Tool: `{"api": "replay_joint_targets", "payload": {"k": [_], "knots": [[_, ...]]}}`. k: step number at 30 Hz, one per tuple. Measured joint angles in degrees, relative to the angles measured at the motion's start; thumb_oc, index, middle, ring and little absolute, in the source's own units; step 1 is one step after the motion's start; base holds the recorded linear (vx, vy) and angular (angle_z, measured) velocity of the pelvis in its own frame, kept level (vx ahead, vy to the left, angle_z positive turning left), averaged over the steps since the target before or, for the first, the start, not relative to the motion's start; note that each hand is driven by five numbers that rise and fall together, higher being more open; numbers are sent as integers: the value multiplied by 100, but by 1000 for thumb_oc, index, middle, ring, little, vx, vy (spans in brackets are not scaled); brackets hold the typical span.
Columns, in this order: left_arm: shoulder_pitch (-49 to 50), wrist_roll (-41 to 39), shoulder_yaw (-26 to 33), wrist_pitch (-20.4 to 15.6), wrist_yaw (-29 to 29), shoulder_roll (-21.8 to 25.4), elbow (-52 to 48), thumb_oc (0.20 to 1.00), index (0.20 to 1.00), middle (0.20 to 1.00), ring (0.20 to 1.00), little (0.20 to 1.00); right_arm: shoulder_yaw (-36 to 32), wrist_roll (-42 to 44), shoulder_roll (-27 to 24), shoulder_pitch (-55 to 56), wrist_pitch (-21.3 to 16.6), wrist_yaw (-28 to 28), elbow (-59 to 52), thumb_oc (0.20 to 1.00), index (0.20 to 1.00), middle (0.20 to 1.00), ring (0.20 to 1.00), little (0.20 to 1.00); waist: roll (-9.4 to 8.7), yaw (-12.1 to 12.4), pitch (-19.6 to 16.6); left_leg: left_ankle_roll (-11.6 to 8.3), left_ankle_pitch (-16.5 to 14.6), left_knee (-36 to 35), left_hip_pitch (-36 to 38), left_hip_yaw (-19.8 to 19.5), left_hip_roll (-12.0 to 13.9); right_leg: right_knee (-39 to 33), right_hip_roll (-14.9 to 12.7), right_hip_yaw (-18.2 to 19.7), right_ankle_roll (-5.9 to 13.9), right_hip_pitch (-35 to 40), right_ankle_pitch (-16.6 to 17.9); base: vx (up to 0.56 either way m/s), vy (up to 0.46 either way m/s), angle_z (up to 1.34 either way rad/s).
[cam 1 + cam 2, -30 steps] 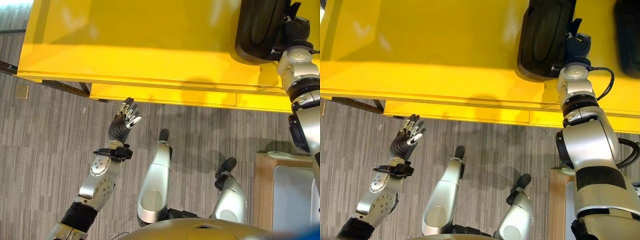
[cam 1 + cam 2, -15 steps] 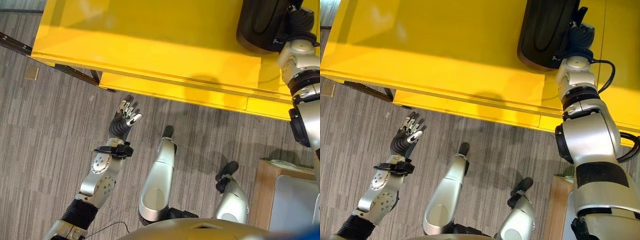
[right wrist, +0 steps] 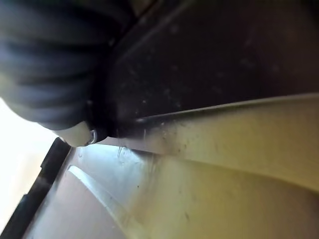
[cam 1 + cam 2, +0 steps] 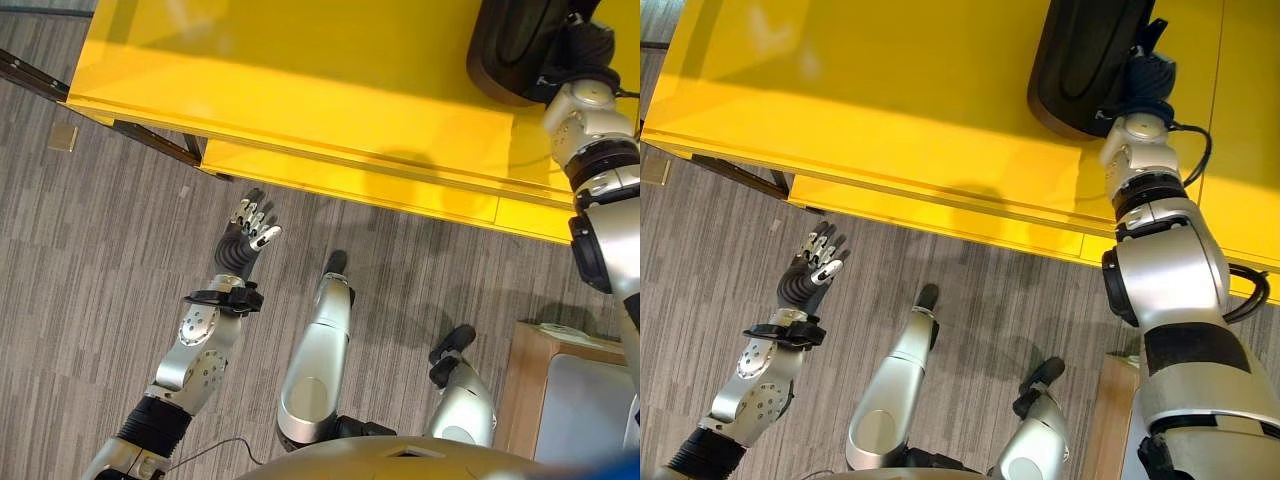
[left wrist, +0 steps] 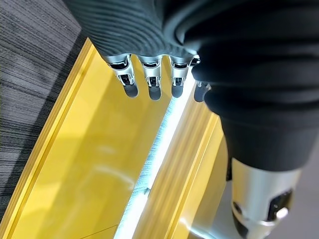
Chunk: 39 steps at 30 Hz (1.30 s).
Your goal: Move parts from the plastic box to the shelf.
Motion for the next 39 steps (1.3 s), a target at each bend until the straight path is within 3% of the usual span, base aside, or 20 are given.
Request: {"api": "replay_joint_targets", "payload": {"k": [6, 7, 27, 39], "knots": [[2, 0, -190, -1, 63, 8, 0, 1000, 1000, 1000, 1000, 1000, -42, 112, 79, 0, -1, -19, 214, 200, 200, 200, 200, 200, 0, -10, 0, 2, -1, 3, 1, 5, 3, 6, -1, 17, 0, 2, 0, 0, 0, 0], [5, -1, -210, -1, 117, 7, 0, 1000, 1000, 1000, 1000, 1000, -43, 113, 79, 0, -1, -44, 241, 1000, 1000, 1000, 1000, 1000, 0, -13, 0, 2, 0, 7, 1, 5, 3, 7, 0, 18, 0, 1, 1, 0, 0, 0], [0, -2, -211, -48, 124, 15, -1, 1000, 1000, 1000, 1000, 1000, 113, 92, -188, -237, -103, -117, 121, 1000, 1000, 1000, 1000, 1000, -1, -85, 0, 7, -3, 29, 7, 17, 22, 13, 15, 44, -1, -4, 11, 0, 0, 0], [-79, -2, -203, -71, 122, 51, -1, 1000, 1000, 1000, 1000, 1000, 432, 82, -173, -452, -226, -220, -592, 1000, 1000, 1000, 1000, 1000, -24, -382, -11, 39, -30, 75, 82, 112, 101, -4, 61, 183, -15, -9, 61, -5, -2, -5]]}}
